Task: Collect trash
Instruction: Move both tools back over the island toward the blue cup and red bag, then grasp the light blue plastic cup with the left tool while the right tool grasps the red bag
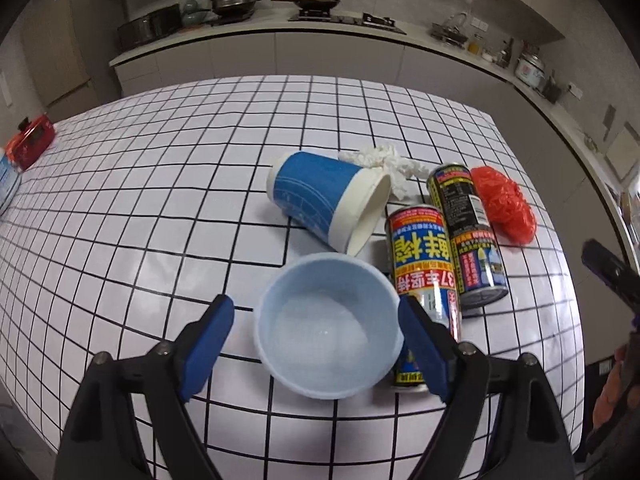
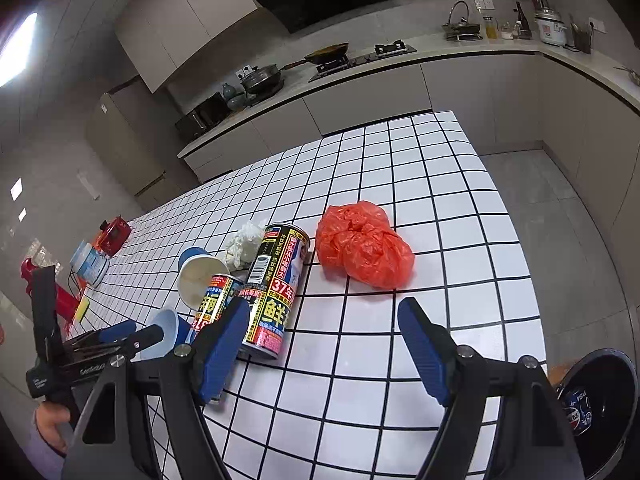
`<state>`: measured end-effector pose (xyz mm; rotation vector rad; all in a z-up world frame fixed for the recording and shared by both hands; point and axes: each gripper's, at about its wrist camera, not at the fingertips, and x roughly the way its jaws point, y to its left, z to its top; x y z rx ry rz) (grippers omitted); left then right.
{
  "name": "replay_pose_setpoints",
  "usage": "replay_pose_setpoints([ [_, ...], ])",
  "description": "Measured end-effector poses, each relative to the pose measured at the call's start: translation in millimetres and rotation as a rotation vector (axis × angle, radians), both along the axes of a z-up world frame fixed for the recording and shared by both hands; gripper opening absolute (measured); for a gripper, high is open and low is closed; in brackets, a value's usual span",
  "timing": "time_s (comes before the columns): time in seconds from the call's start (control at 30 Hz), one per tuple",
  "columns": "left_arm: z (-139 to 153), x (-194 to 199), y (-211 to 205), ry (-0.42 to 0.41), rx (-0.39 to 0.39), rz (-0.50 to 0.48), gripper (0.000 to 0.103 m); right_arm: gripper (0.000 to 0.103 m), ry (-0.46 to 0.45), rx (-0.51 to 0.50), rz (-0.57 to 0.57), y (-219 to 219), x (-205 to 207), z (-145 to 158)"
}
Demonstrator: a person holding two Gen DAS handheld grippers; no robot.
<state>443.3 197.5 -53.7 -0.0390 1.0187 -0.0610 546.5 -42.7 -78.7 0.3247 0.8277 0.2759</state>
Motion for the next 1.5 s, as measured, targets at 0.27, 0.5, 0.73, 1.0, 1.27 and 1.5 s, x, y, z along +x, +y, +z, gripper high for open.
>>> replay_pose_setpoints([
  [0.27, -12, 8, 2, 0.047, -0.021, -0.047, 0.086, 0.078, 0.018, -0.007, -0.002, 10, 13, -6],
  [0.5, -10, 6, -6, 0.059, -0.036, -0.087, 0.086, 0.078, 0.025, -0.006, -0.012, 8, 26, -8],
  [0.73, -14, 11, 2, 0.043, -0.025, -0.064, 0.089, 0.078, 0.03, -0.026, -0.002, 12, 36, -11],
  [1.0, -22, 11, 18, 0.08, -0.066, -0.052, 0.078, 0.078, 0.051, -0.066, -0.042, 5, 69, -20],
  [1.27, -24, 8, 27, 0.098, -0.112, -0.063, 0.049, 0.078, 0.113, -0.083, -0.041, 6, 104, -46],
  [1.5, 2, -20, 28, -0.008, -0.136, -0.106, 0.093, 0.078, 0.106, -0.055, -0.03, 10, 98, -47],
])
